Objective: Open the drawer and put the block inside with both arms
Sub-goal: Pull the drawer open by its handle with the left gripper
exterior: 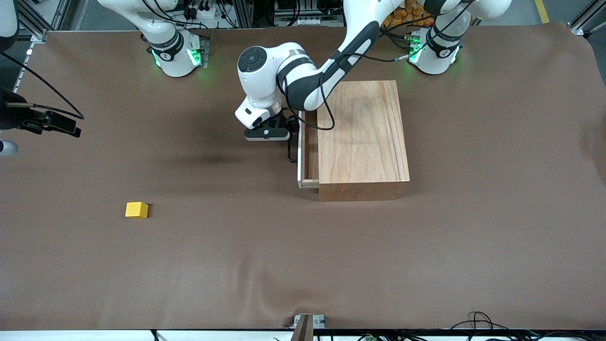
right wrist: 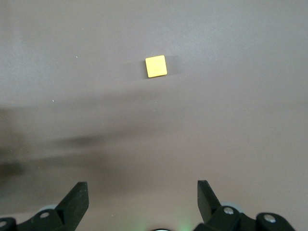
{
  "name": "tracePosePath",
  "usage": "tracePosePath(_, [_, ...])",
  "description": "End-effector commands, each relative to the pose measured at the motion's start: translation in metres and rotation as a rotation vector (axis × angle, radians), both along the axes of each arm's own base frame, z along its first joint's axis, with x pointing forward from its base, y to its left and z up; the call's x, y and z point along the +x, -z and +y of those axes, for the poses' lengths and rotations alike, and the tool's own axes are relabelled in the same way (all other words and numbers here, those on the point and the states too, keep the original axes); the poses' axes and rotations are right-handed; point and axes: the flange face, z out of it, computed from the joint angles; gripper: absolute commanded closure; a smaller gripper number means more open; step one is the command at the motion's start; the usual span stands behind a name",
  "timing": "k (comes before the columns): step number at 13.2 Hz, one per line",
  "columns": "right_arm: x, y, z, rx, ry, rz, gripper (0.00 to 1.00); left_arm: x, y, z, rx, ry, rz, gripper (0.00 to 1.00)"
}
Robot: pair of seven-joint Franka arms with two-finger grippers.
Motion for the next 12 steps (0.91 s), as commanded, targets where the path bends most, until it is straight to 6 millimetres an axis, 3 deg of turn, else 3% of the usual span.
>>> tracePosePath(1, [0.005,0.007,-0.005,-0.003,0.015,-0.001,0.00,-0.012,-0.004,-0.021,-0.064,-0.006,-0.007,0.00])
tracePosePath(4, [0.009,0.012,-0.005,-0.004,0.015,-0.008,0.00,-0.012,-0.006,-0.024,-0.089,-0.003,-0.014,0.00])
tracePosePath(7, [0.014,0.034,-0.005,-0.006,0.015,-0.033,0.00,-0.018,-0.009,-0.032,-0.125,0.007,-0.024,0.00])
tracePosePath(12, [0.045,0.127,-0.018,-0.004,-0.041,-0.049,0.00,-0.028,-0.005,-0.043,-0.174,0.024,-0.036,0.00])
